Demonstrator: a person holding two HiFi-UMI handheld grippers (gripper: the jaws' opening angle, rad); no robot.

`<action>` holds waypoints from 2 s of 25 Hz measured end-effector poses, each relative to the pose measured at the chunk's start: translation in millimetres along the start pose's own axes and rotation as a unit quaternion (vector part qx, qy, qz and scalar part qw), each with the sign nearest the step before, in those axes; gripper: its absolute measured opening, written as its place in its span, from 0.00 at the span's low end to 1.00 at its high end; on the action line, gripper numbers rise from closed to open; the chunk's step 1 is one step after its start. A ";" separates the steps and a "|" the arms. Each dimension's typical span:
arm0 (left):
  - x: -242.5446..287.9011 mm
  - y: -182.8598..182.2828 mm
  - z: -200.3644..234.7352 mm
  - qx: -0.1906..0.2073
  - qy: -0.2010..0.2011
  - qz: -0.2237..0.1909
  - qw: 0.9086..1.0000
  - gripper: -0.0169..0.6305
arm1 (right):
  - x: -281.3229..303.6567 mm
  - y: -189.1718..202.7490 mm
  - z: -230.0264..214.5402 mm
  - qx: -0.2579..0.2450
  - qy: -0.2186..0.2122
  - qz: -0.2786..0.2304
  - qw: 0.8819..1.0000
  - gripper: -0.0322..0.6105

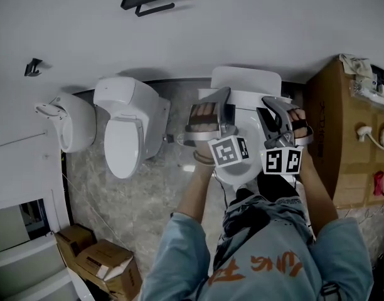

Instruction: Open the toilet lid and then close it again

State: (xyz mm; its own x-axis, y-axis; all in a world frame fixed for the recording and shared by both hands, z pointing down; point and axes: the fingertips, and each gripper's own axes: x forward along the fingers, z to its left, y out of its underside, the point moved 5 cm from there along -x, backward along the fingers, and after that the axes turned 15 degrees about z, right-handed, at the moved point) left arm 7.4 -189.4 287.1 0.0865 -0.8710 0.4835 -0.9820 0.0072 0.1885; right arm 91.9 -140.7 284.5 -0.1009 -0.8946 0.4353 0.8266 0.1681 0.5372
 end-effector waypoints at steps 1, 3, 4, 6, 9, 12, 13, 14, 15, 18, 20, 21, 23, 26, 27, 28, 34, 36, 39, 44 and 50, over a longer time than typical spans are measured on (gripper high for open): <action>7.3 -4.2 4.7 0.000 -0.007 0.007 1.000 0.21 | 6.4 0.5 -6.8 0.003 0.002 -0.004 1.000 0.21; 22.1 -12.5 13.0 -0.008 -0.023 0.012 1.000 0.19 | 19.3 1.9 -20.4 0.015 0.005 -0.007 1.000 0.21; 29.2 -16.6 16.9 -0.015 -0.027 0.013 0.999 0.20 | 25.8 2.6 -27.4 0.021 0.007 -0.005 1.000 0.21; 43.1 -24.6 25.5 -0.025 -0.030 0.017 0.999 0.20 | 39.0 3.8 -40.6 0.028 0.010 -0.002 1.000 0.21; 62.7 -35.5 35.6 -0.027 -0.032 0.021 0.999 0.20 | 57.1 7.4 -57.1 0.030 0.013 -0.006 0.999 0.20; 79.6 -45.2 43.8 -0.029 -0.028 0.019 0.999 0.21 | 72.5 12.3 -71.6 0.031 0.008 -0.012 0.999 0.20; 85.0 -47.8 47.0 -0.031 -0.025 0.021 0.999 0.21 | 77.6 13.1 -76.2 0.033 0.007 -0.013 0.999 0.20; 90.4 -50.2 50.0 -0.032 -0.022 0.024 0.999 0.21 | 82.7 13.7 -80.5 0.036 0.007 -0.013 0.999 0.20; 95.8 -52.3 52.4 -0.032 -0.019 0.028 0.999 0.21 | 87.5 14.3 -84.4 0.039 0.008 -0.012 0.999 0.19; 110.7 -58.6 57.6 -0.032 -0.007 0.039 0.999 0.21 | 100.9 17.3 -93.5 0.042 0.011 -0.008 0.999 0.19; 120.7 -62.9 61.6 -0.032 0.001 0.045 0.998 0.21 | 110.4 19.5 -99.7 0.043 0.014 -0.007 0.999 0.18; 126.3 -65.2 64.1 -0.032 0.004 0.048 0.998 0.21 | 115.8 20.4 -103.3 0.046 0.014 -0.006 0.999 0.18; 138.1 -70.3 68.8 -0.033 0.010 0.054 0.998 0.21 | 127.1 22.8 -110.6 0.053 0.014 -0.003 0.998 0.17; 154.8 -78.3 74.1 -0.035 0.021 0.064 0.997 0.21 | 142.8 27.2 -120.2 0.054 0.016 0.004 0.998 0.16; 159.8 -80.8 75.9 -0.035 0.025 0.067 0.997 0.21 | 147.4 28.5 -123.3 0.053 0.017 0.005 0.998 0.16; 164.2 -83.2 77.6 -0.034 0.027 0.069 0.997 0.21 | 151.5 29.8 -126.1 0.052 0.017 0.006 0.998 0.15; 186.0 -89.2 82.6 -0.052 0.022 0.077 0.995 0.21 | 173.4 34.1 -137.1 0.053 0.016 0.015 0.998 0.14; 190.6 -90.1 83.4 -0.065 0.018 0.074 0.995 0.21 | 178.4 35.4 -139.7 0.047 0.016 0.017 0.999 0.14; 193.2 -90.8 85.9 -0.082 0.018 0.063 0.994 0.21 | 181.9 35.2 -142.7 0.047 0.010 0.022 0.999 0.14; 177.5 -85.2 78.6 -0.127 0.037 0.088 0.987 0.25 | 171.8 31.7 -133.8 -0.003 0.006 0.039 0.999 0.16; 116.5 -62.4 73.1 -0.158 0.031 0.051 0.986 0.39 | 136.3 22.5 -125.0 0.046 0.012 0.036 0.998 0.25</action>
State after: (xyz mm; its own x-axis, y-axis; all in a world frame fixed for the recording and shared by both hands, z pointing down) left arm 66.4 -327.3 269.1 0.0088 -0.8265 0.5629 -0.8859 0.2547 0.3877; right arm 166.0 -310.7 265.6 -0.0297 -0.8881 0.4587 0.7764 0.2685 0.5702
